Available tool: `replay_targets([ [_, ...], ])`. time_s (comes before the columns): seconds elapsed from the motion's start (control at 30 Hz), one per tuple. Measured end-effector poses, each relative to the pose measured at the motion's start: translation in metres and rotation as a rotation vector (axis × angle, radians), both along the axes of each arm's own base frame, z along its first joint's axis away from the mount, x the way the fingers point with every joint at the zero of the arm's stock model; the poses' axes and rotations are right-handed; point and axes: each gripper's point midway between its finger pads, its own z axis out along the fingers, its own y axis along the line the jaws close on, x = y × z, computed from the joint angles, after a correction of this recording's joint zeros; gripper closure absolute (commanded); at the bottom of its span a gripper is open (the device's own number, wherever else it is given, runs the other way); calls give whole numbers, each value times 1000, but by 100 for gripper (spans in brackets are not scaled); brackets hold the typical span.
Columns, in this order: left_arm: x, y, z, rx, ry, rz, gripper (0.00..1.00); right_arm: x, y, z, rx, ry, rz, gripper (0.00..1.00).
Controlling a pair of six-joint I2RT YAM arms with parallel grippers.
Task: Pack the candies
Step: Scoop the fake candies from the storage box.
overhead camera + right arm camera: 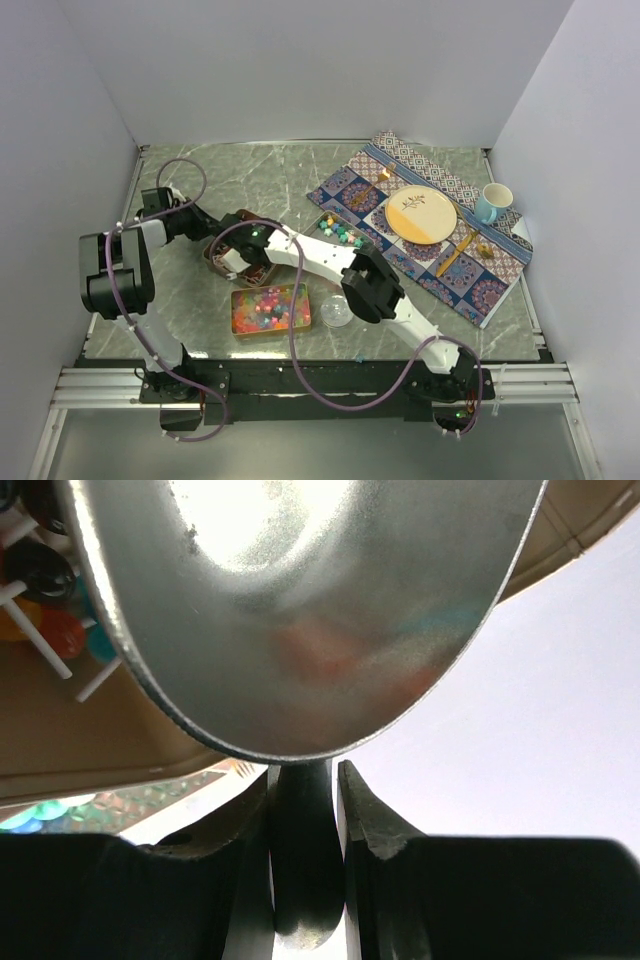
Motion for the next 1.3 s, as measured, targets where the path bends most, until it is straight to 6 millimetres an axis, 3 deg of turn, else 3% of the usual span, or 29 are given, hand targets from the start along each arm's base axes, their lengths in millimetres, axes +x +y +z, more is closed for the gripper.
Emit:
replay_targets([
  [0.2,-1,0,4,2,-10,0,87,-1,-5,-13,65,78,-64,100],
  [0.47,1,0,9,-1,-15,-10,79,6,-16,-53,227,241,-157,100],
  [0.8,30,21,42,-24,-85,-23,75,8,-29,-53,390,374,-143,100],
  [1.0,26,28,43,-32,-73,-34,75,0,-39,-48,424,379,-123,100],
  [1.3,20,41,40,-33,-52,-17,74,4,-39,-45,468,303,-136,100],
])
